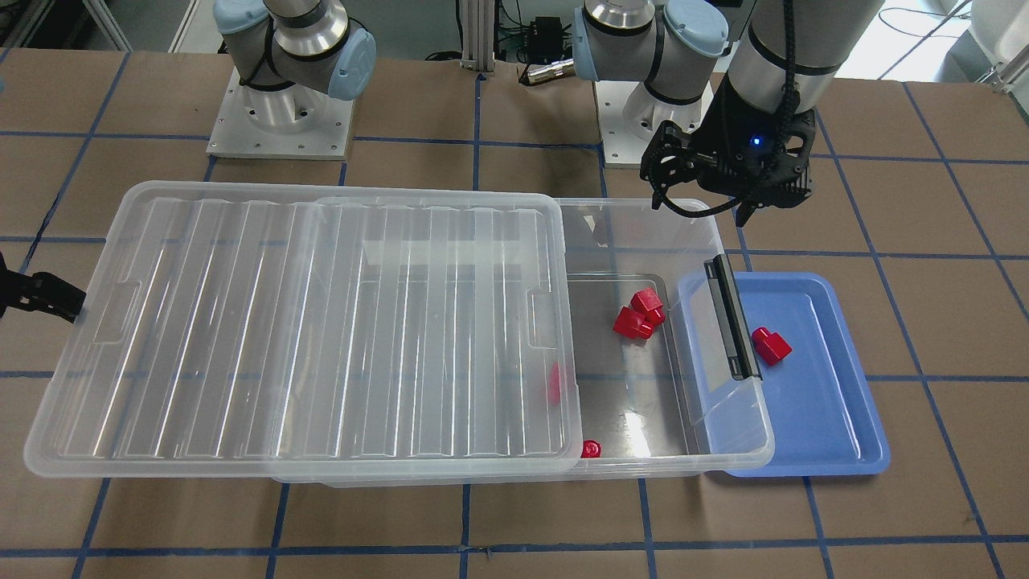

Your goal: Place red block in blue tray from box

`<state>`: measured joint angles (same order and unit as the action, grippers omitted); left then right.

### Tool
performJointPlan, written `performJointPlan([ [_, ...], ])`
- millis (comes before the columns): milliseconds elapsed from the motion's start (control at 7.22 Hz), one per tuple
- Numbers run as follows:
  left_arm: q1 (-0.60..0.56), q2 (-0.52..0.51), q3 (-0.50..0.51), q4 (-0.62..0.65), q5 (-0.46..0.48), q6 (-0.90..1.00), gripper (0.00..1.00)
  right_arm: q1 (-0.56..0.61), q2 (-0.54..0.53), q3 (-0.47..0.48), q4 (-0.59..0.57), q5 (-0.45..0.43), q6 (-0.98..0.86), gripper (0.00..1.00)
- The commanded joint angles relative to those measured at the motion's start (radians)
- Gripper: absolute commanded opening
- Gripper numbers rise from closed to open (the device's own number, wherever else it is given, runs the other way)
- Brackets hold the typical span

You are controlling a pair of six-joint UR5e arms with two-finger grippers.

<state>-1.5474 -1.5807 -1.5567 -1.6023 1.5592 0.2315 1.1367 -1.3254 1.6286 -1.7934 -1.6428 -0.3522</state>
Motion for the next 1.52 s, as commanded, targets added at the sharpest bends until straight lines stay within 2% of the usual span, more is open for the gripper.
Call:
performJointPlan([
  [0,0.021,-0.005,-0.006,-0.004,0.001,-0.003,1.00,0.008,0.003,0.002,0.006,0.021,0.006,1.00],
  [277,0.020,-0.009,0.013,-0.007,0.004,-0.003,1.00,0.018,-0.003,0.022,0.005,0.043,0.054,1.00],
  [1385,0.018,0.005,0.015,0.007,0.008,-0.011,1.00,0.204,-0.006,0.020,0.000,0.047,0.288,1.00],
])
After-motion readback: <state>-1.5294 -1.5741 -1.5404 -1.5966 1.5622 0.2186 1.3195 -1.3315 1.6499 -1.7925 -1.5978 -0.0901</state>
